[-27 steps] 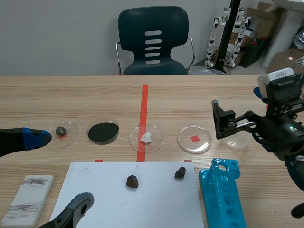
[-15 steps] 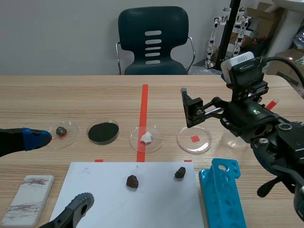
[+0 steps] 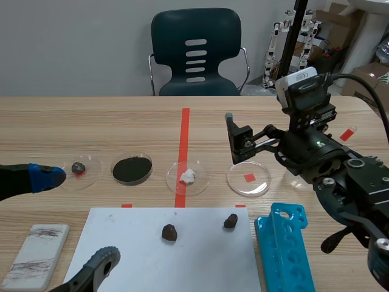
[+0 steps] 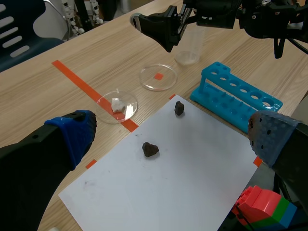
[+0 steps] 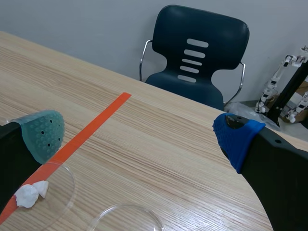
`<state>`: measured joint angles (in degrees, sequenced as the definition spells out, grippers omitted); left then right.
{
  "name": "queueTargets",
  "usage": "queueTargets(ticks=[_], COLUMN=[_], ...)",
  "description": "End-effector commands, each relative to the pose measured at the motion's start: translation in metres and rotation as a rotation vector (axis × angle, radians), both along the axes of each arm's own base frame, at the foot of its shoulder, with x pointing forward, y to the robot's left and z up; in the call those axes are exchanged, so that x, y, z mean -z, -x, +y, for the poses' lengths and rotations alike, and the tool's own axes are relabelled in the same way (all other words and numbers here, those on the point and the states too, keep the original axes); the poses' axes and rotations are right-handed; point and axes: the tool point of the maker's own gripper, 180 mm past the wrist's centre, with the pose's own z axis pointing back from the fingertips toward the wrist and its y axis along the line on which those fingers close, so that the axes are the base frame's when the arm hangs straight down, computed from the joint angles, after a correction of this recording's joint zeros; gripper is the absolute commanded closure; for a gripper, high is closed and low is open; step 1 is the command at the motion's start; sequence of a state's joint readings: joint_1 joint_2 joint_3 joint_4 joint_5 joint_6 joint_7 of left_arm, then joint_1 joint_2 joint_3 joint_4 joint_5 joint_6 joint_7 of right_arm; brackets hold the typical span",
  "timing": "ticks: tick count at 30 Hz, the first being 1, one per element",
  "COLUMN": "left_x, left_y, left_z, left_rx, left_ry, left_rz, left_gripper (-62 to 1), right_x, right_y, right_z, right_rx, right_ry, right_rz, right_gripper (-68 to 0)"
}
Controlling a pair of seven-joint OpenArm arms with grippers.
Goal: Return to the home posture
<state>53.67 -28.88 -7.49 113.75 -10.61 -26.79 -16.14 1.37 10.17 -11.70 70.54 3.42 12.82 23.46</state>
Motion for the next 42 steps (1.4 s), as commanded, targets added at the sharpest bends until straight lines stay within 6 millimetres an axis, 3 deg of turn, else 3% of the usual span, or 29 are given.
queueTargets(ticks=[1,9,15,27,33,42], left_x=[-0.006,-0.006,-0.006,-0.006,-0.006,-0.006], left_y=[0.000,0.000,0.000,0.000,0.000,0.000], left_z=[-0.002,-0.002,-0.002,-0.002,-0.002,-0.002], left_rx=[-0.006,-0.006,-0.006,-0.006,-0.006,-0.006], left_ry=[0.029,0.029,0.029,0.029,0.029,0.029], left_rz=[-0.007,-0.007,-0.007,-0.007,-0.007,-0.007], left_gripper=[-62.3,-62.3,-62.3,-62.3,-62.3,-62.3], right_x=[-0.011,-0.016,-0.031,-0.068,-0.074,-0.077], right_y=[-0.003,0.016,0.055,0.144,0.183,0.219], right_z=[-0.005,-0.002,0.001,-0.052,-0.046,-0.039], right_rx=[0.006,0.013,0.024,0.063,-0.070,-0.198], right_ry=[-0.003,0.010,0.026,0.059,0.046,0.038], right_rz=[-0.039,-0.057,-0.088,-0.116,-0.072,-0.031], right_gripper=[-65.5,-65.5,-65.5,-65.5,-65.5,-65.5])
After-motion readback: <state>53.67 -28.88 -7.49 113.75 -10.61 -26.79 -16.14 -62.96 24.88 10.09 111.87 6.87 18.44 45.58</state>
